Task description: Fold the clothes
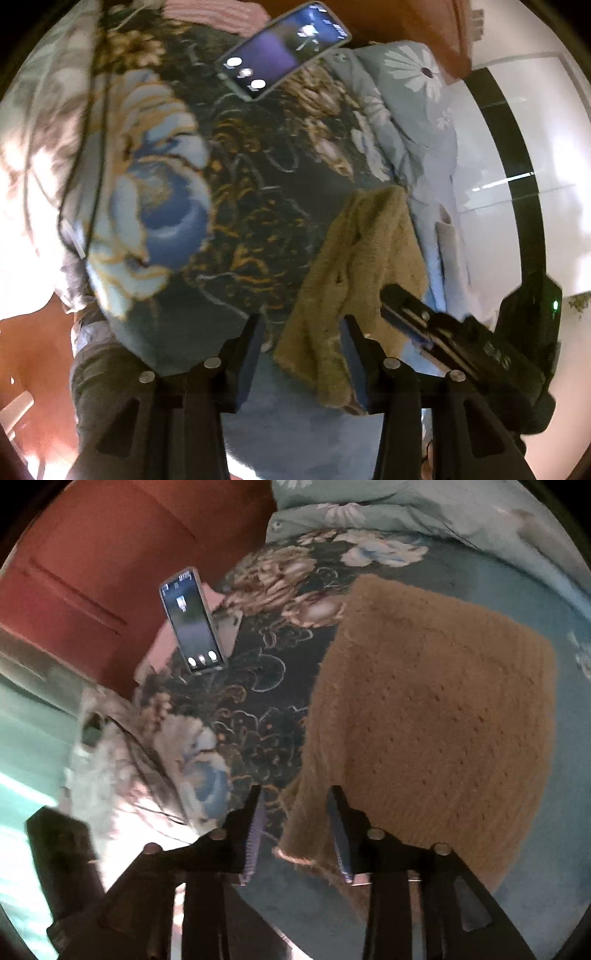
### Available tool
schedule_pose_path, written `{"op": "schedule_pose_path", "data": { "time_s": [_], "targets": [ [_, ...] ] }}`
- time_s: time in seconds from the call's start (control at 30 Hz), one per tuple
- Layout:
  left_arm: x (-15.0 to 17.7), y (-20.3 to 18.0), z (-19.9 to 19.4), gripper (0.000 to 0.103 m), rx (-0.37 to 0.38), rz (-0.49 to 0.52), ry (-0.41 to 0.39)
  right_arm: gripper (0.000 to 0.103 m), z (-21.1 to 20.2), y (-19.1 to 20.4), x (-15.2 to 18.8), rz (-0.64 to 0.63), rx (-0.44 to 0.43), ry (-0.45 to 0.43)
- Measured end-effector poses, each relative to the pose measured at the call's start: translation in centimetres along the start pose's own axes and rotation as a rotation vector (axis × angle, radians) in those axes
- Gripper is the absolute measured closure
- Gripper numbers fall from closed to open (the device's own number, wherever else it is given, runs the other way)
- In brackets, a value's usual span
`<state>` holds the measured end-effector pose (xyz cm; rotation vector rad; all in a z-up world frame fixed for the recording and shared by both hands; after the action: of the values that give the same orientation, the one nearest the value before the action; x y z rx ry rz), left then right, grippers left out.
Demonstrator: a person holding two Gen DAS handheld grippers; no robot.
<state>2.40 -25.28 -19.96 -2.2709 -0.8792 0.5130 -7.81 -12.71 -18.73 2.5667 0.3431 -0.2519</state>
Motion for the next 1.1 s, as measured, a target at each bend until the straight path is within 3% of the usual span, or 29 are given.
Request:
{"op": "schedule_pose_path", "data": {
  "time_s": [0.1, 0.23, 0.4, 0.57, 0.67, 0.77, 0.9, 1.03, 1.07, 1.1],
  "targets": [
    [-0.4, -1.8, 0.8, 0.048, 0.006, 0.036, 0.004, 0.061, -2.7, -3.8, 0.7, 0.109, 0.014, -0.063],
    [-0.6, -4.5, 3.3, 0.045, -0.008, 0.111, 0.051, 0.061, -5.0, -10.9, 4.1, 0.331, 0.034, -0.1],
    [0.8, -6.6, 7.0, 0.045, -0.119, 0.244, 0.126, 0.061, -5.8, -15.6, 7.8, 0.492, 0.035, -0.106],
    [1.6, -6.1, 8.1, 0.045, -0.229, 0.314, 0.119, 0.061, -5.0, -16.6, 9.1, 0.534, 0.0, -0.087],
    [0.7, -3.4, 8.1, 0.044, -0.318, 0.255, 0.101, 0.061, -4.5, -16.2, 9.3, 0.529, -0.032, -0.075],
    [0.5, -1.6, 8.1, 0.043, -0.279, 0.16, 0.122, 0.06, -3.7, -15.5, 9.3, 0.51, -0.079, -0.059],
    [0.3, -1.4, 7.7, 0.042, -0.25, 0.133, 0.107, 0.055, -2.0, -15.1, 9.8, 0.535, -0.132, -0.035],
    [0.3, -2.4, 7.4, 0.047, -0.145, 0.106, 0.105, 0.051, -0.6, -15.3, 9.9, 0.586, -0.176, -0.028],
    [0.3, -2.7, 7.5, 0.053, -0.117, 0.104, 0.114, 0.051, -0.5, -15.2, 9.9, 0.596, -0.188, -0.031],
    [0.4, -2.9, 7.5, 0.067, -0.096, 0.098, 0.118, 0.05, -0.3, -15.2, 9.8, 0.602, -0.193, -0.03]
  ]
}}
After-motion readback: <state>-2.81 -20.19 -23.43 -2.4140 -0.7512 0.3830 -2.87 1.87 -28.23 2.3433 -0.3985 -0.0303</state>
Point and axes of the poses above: each gripper's, at about its wrist camera, not at the fingertips, and z roughly the way its jaws point, y to its left, x to its underside, the point moved 10 cm from there along z, roughly the way its jaws point, and after that the axes turned 3 degrees about y, right-handed, at the moved point
